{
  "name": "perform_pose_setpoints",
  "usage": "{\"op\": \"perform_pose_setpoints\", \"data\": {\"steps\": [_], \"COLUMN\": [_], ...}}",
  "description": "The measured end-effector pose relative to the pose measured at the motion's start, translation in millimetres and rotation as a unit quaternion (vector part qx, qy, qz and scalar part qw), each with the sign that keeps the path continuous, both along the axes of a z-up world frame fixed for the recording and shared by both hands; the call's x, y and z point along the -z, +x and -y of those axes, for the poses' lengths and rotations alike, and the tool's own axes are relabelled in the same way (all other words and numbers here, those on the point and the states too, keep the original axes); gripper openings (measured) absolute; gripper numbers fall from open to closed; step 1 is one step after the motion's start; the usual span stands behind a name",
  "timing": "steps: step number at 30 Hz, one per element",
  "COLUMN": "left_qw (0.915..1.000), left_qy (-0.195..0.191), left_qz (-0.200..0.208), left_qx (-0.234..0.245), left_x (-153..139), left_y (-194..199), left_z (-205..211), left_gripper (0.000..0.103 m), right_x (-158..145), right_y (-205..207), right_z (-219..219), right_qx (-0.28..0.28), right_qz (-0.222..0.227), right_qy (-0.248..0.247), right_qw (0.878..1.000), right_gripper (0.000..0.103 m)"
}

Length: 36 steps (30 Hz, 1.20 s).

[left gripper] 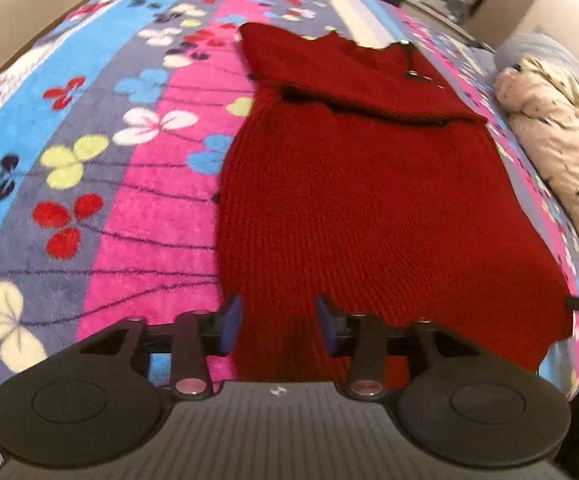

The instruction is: Fold small clothes

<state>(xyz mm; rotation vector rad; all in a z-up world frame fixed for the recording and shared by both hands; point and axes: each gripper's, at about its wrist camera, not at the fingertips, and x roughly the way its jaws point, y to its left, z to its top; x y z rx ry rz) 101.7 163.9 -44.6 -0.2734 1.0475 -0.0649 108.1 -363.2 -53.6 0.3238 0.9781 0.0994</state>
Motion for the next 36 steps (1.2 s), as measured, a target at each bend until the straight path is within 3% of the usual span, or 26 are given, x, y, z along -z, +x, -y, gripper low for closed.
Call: {"op": "perform_pose_setpoints", "data": {"steps": [2,5,9,10,11,12,14,17,19,22,24,26,28,31,33,36], "left_qw": [0.9997,0.9983,0.9982,0.9980,0.9979,0.9978,0.9978,0.9972,0.9976,0.9930,0.9887,0.9891,0.9928,0.9941,0.9942,0.9955], "left_qy": [0.002,0.001,0.019,0.029,0.036,0.039,0.038,0.047,0.013,-0.065,-0.098,-0.086,-0.055,0.005,0.037,0.020], "left_qz": [-0.021,-0.054,-0.057,-0.055,-0.053,-0.050,-0.039,-0.012,0.017,0.065,0.078,0.071,0.034,-0.013,-0.009,0.029], "left_qx": [-0.014,-0.020,0.003,0.009,0.013,0.019,0.037,0.057,0.067,0.074,0.082,0.096,0.101,0.108,0.101,0.088], "left_x": [7,20,23,23,23,22,19,10,-3,-27,-34,-32,-20,-3,-1,-11], "left_y": [5,11,12,12,11,11,9,2,-6,-25,-36,-38,-32,-21,-20,-18], "left_z": [-3,-2,11,14,16,18,22,28,25,9,1,2,9,22,24,22], "left_gripper": [0.050,0.050,0.050,0.050,0.047,0.035,0.020,0.018,0.017,0.017,0.017,0.017,0.019,0.023,0.029,0.035], "right_x": [7,20,32,32,31,29,24,11,-10,-34,-41,-41,-28,-3,2,-7], "right_y": [8,15,18,18,18,16,14,9,-1,-22,-35,-39,-33,-13,-8,-7], "right_z": [-9,-23,-36,-38,-37,-36,-34,-24,1,41,57,68,68,35,17,11], "right_qx": [-0.006,-0.032,-0.069,-0.074,-0.079,-0.083,-0.088,-0.077,-0.031,0.026,0.047,0.064,0.065,0.022,0.011,0.044], "right_qz": [-0.018,-0.041,-0.048,-0.045,-0.042,-0.039,-0.026,0.009,0.058,0.118,0.137,0.134,0.088,-0.002,-0.016,0.011], "right_qy": [-0.020,-0.037,-0.071,-0.074,-0.068,-0.060,-0.053,-0.033,0.028,0.122,0.140,0.139,0.111,0.012,-0.055,-0.106], "right_qw": [1.000,0.998,0.994,0.993,0.994,0.994,0.994,0.996,0.997,0.985,0.980,0.979,0.988,1.000,0.998,0.993], "right_gripper": [0.055,0.055,0.056,0.052,0.036,0.016,0.013,0.010,0.009,0.009,0.009,0.009,0.009,0.011,0.015,0.023]}}
